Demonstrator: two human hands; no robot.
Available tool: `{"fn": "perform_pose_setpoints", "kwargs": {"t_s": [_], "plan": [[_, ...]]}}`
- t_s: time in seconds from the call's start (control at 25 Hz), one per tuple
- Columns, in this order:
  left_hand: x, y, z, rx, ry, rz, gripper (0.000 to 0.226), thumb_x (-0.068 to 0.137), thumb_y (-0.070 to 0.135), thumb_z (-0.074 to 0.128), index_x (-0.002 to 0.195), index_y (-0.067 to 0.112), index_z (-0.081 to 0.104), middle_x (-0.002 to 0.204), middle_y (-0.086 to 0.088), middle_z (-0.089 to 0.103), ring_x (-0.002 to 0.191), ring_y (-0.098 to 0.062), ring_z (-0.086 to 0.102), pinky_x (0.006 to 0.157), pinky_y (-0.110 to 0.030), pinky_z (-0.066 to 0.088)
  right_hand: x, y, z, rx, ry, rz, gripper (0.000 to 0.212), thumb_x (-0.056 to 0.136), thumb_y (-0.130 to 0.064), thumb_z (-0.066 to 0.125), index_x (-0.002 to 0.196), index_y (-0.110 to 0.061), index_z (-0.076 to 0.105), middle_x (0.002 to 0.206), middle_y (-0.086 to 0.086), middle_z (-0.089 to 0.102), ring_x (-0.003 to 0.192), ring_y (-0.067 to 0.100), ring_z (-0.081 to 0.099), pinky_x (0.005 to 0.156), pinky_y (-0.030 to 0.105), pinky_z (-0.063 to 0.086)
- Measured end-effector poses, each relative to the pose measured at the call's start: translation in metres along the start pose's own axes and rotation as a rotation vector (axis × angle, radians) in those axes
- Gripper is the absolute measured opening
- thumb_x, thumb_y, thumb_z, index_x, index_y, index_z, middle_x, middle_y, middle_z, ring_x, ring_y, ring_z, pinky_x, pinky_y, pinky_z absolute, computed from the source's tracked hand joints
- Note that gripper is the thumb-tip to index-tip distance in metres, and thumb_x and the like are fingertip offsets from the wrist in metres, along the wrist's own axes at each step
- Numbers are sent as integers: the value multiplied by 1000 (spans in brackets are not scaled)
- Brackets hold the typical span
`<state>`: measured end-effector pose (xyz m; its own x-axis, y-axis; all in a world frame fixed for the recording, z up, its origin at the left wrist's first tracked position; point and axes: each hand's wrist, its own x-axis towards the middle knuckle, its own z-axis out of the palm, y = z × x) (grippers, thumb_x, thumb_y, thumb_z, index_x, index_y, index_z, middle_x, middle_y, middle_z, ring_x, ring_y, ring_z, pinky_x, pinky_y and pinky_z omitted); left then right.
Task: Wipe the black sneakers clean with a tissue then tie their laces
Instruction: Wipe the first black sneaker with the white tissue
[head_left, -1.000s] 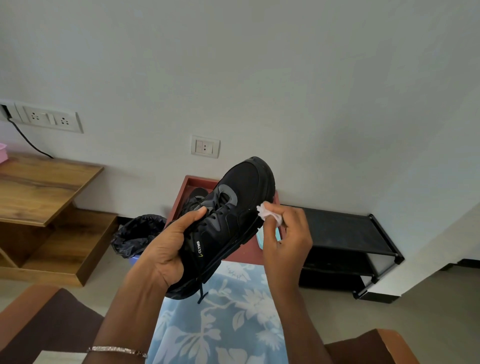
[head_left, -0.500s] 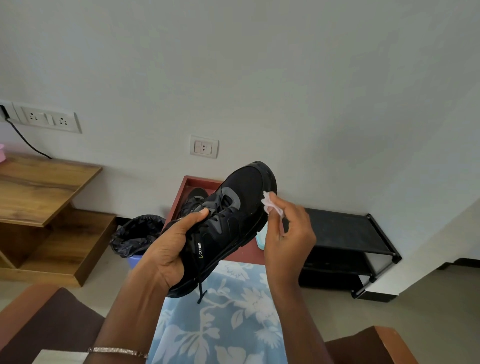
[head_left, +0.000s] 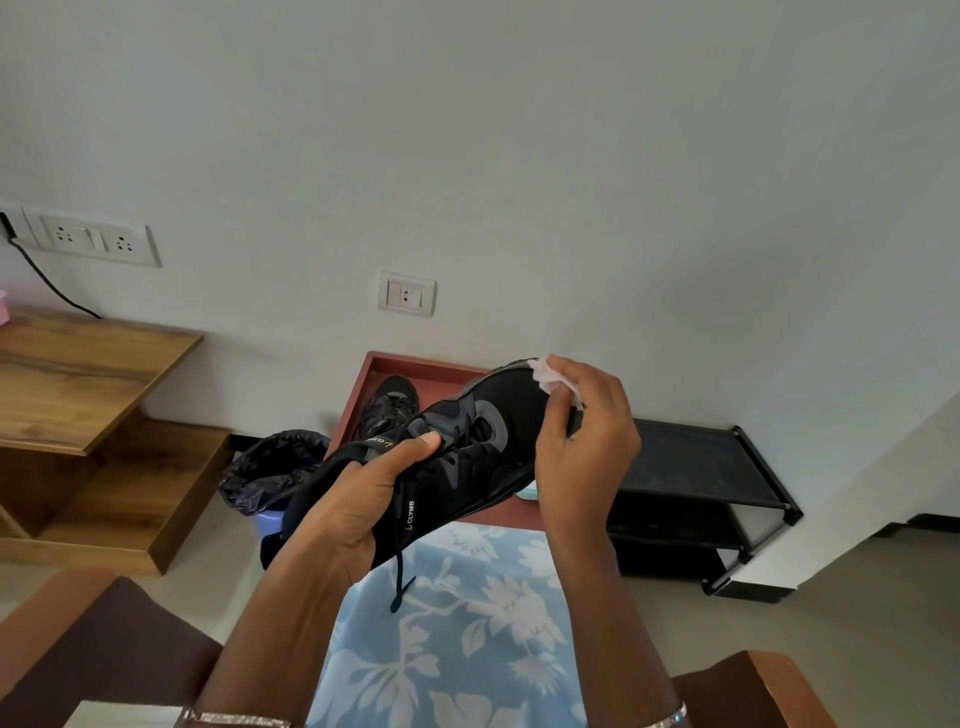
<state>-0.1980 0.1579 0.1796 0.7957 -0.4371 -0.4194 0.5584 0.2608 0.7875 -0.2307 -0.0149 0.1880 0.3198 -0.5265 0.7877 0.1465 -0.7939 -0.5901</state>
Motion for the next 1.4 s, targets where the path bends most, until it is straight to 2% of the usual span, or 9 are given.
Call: {"fn": "perform_pose_setpoints", "kwargs": {"t_s": [0.2,0.4,0.52,0.68,0.8,1.04,1.16,1.32,1.4], "plan": [[1,4,-4,10,53,77,38,76,24,79,110,8,72,98,-15,78,89,-29,76,81,-39,58,-26,9,-7,-21,-17,123,19,96,1,60,110,-5,72,103,3,71,94,-8,62,79,5,50],[-3,6,2,121,84,205,24,81,26,77,104,18,74,94,-4,79,96,-24,74,95,-41,55,-1,6,1,-94,-51,133,17,98,-3,57,108,-7,70,99,3,72,87,12,67,75,24,54],[-4,7,0,159,100,256,19,83,27,75,101,21,73,88,3,79,96,-17,73,86,-30,54,2,2,5,-176,-70,133,17,98,-2,56,107,-7,68,96,4,71,82,9,60,72,12,44],[-4,5,-4,199,96,277,38,71,39,79,106,24,73,95,5,79,105,-18,70,98,-33,50,2,-2,4,-125,-35,196,20,97,0,53,108,-8,69,100,2,72,85,8,61,75,4,41],[-2,3,-4,246,100,329,25,78,34,78,102,30,73,94,11,78,105,-13,69,93,-28,49,10,-4,5,-67,-37,201,24,97,2,51,106,-10,71,100,-1,74,88,10,68,77,19,52],[-6,3,-7,412,5,499,22,88,28,72,105,42,71,103,24,74,103,6,66,76,-5,48,11,-11,4,-167,-69,214,25,100,-3,51,111,-10,72,104,2,76,93,19,72,78,19,46],[-7,6,-11,510,-10,596,29,85,35,70,115,36,71,111,23,73,111,5,64,91,-14,47,1,-18,7,-210,-37,153,28,98,-1,49,115,-8,70,105,3,76,93,20,73,77,17,43],[-9,8,-9,662,56,627,17,88,34,69,98,48,66,93,41,67,97,21,59,83,0,40,-7,-20,13,-238,-89,89,35,97,2,46,126,-2,66,122,12,71,114,28,68,95,31,54],[-9,7,-5,744,96,591,13,92,34,66,85,44,63,78,25,70,84,10,62,69,-1,41,-11,-28,16,-277,-142,65,43,95,-6,37,128,-2,65,130,12,68,126,27,62,98,38,54]]}}
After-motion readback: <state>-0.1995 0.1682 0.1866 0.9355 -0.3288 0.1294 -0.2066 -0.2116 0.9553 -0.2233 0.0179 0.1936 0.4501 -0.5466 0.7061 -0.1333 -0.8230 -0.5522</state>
